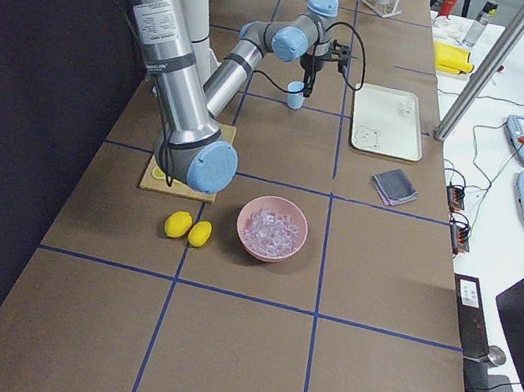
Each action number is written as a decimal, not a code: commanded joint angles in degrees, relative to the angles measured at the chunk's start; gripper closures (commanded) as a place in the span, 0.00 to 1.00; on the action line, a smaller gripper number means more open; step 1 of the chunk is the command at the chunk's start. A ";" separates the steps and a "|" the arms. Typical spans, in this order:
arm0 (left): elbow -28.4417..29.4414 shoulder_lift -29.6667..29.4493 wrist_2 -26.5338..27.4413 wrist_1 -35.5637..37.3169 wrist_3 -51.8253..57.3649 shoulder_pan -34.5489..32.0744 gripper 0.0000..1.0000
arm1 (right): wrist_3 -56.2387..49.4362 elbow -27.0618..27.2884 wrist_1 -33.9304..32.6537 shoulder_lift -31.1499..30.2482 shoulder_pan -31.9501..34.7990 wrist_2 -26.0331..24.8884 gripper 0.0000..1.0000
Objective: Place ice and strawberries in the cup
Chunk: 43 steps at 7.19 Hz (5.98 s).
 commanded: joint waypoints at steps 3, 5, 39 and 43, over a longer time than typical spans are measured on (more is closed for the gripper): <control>-0.05 0.00 0.00 0.00 0.00 0.00 0.00 | 8.21 -10.31 -2.88 13.91 -8.73 -10.59 0.98; 0.03 0.00 0.00 0.00 0.00 0.00 0.00 | 10.15 -17.70 -2.53 18.50 -11.89 -14.80 0.98; 0.03 0.00 0.00 -0.08 0.00 0.09 0.00 | -50.00 -4.97 26.62 -40.11 21.96 8.58 0.00; 0.03 0.00 -0.09 0.00 0.00 0.00 0.00 | -48.38 -6.57 28.15 -40.20 17.73 6.80 0.00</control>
